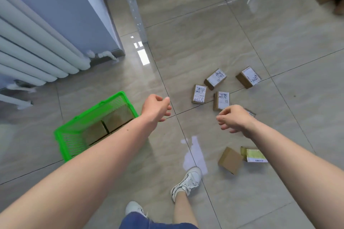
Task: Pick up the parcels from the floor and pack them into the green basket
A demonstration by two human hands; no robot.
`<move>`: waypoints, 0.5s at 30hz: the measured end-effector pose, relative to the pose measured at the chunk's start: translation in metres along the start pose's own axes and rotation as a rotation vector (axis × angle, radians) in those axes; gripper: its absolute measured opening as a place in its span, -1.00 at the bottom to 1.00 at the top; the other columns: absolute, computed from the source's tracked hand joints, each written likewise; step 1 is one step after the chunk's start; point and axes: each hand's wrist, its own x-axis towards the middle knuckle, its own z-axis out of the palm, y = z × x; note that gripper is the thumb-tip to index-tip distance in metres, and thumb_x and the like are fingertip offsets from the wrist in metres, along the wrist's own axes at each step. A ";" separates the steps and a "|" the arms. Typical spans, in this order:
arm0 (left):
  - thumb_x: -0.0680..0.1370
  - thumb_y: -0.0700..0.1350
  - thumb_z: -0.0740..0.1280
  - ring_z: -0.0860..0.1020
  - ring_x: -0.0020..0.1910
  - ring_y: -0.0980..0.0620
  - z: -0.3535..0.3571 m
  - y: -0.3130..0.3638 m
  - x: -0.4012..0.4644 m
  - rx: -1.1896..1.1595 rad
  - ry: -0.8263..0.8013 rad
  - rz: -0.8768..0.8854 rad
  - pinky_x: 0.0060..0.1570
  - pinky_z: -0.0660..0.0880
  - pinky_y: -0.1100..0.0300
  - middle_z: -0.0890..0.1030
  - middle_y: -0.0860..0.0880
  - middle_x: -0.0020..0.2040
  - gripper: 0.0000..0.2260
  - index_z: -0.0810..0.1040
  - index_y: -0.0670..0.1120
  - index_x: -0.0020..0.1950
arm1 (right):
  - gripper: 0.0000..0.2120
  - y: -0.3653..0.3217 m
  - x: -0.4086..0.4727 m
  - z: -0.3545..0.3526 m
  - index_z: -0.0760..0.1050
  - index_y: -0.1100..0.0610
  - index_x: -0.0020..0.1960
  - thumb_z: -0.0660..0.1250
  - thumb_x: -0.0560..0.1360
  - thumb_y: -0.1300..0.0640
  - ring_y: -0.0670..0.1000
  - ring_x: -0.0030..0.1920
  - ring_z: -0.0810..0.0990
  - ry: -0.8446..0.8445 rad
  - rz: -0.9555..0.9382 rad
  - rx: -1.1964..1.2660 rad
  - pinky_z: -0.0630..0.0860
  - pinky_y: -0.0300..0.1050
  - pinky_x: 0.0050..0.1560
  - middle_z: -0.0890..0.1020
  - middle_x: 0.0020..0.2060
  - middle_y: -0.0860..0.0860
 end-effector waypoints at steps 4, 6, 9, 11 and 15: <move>0.57 0.00 0.25 0.64 -0.20 -0.04 0.046 0.031 0.020 0.018 -0.013 -0.007 -0.34 0.47 0.21 0.66 -0.04 -0.12 -0.69 0.42 -0.15 0.23 | -0.89 0.001 0.027 -0.048 0.51 0.09 -0.22 0.30 0.49 0.15 0.03 -0.23 0.66 0.054 0.019 0.036 0.55 -0.07 -0.20 0.64 -0.20 0.07; 0.57 0.00 0.26 0.64 -0.17 -0.04 0.064 0.044 0.033 0.054 -0.011 -0.013 -0.33 0.52 0.19 0.66 -0.07 -0.04 -0.70 0.46 -0.14 0.21 | -0.90 0.000 0.044 -0.065 0.55 0.17 -0.13 0.30 0.48 0.15 0.08 -0.15 0.69 0.091 0.037 0.046 0.62 -0.02 -0.13 0.63 -0.17 0.08; 0.54 0.04 0.28 0.65 -0.09 -0.11 0.085 0.059 0.061 0.120 0.014 0.008 -0.07 0.64 -0.01 0.63 -0.08 -0.01 -0.76 0.51 -0.09 0.10 | -0.67 -0.007 0.075 -0.080 0.51 0.35 0.14 0.29 0.49 0.13 0.12 -0.06 0.64 0.145 0.053 0.092 0.59 -0.05 -0.21 0.57 -0.16 0.10; 0.53 0.05 0.29 0.61 -0.13 -0.11 0.097 0.069 0.080 0.149 0.017 0.019 0.06 0.61 -0.10 0.58 -0.03 -0.13 -0.78 0.52 -0.07 0.04 | -0.66 -0.014 0.096 -0.086 0.49 0.24 0.20 0.29 0.51 0.08 0.10 0.04 0.62 0.156 0.061 0.119 0.64 0.03 -0.11 0.59 -0.03 0.09; 0.40 0.16 0.26 0.56 0.13 -0.15 0.123 0.089 0.121 0.199 -0.014 0.043 0.17 0.54 -0.11 0.59 -0.05 0.08 -0.55 0.56 -0.08 0.16 | -0.58 -0.023 0.149 -0.094 0.40 0.12 0.30 0.30 0.50 -0.03 0.14 0.23 0.53 0.206 0.048 0.152 0.54 0.15 0.20 0.55 0.16 0.06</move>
